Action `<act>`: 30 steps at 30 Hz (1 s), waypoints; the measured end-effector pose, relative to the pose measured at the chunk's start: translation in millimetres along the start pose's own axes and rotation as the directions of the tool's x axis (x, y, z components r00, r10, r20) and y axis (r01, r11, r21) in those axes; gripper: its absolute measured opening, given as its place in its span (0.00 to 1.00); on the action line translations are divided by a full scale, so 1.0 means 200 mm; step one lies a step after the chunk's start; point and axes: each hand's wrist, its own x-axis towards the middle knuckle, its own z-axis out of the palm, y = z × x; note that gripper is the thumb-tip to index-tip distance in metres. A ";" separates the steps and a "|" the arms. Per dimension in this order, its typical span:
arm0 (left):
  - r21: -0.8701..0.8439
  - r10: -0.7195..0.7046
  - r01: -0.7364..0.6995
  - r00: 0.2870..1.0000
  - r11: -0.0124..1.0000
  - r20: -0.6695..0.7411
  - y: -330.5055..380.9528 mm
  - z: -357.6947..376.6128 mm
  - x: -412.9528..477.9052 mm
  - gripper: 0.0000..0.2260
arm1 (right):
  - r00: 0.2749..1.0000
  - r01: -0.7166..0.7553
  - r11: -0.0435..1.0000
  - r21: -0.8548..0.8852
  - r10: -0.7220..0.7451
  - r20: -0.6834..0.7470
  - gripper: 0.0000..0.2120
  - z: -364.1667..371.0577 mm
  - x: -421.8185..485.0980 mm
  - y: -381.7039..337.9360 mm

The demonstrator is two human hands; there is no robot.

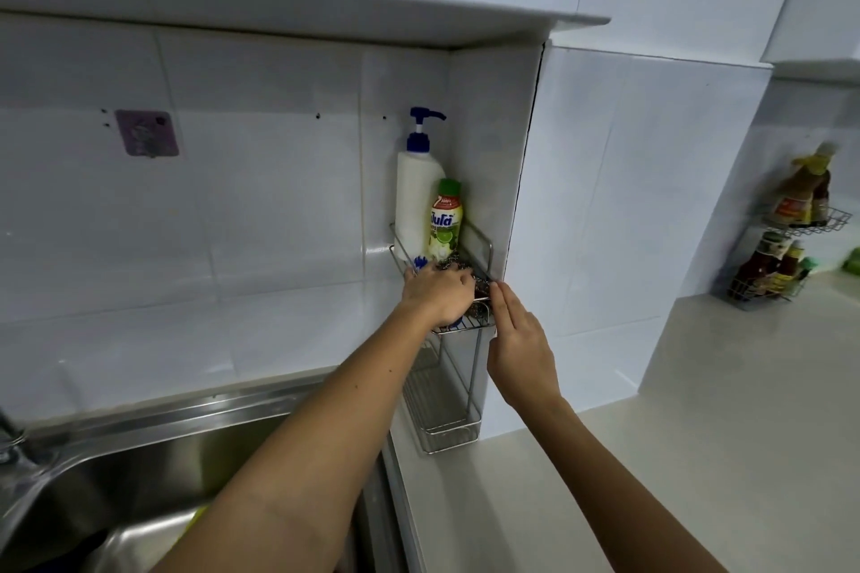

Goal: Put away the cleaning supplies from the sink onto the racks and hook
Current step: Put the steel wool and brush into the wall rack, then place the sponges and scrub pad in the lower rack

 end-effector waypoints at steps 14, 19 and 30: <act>0.053 0.043 -0.030 0.961 0.998 -0.273 -0.47 0.11 -0.33 0.25 | 0.994 0.014 0.966 -0.259 0.016 0.112 0.30 0.04 0.02 -0.22; 0.170 -0.080 0.108 0.983 0.980 -0.163 -0.84 0.28 -0.62 0.26 | 0.985 0.164 0.974 -0.159 -0.152 0.080 0.31 0.22 -0.15 -0.52; 0.189 -0.490 0.460 0.856 0.868 0.168 -1.39 0.73 -1.36 0.28 | 0.747 0.287 0.957 0.039 -0.249 0.616 0.31 0.88 -0.71 -0.88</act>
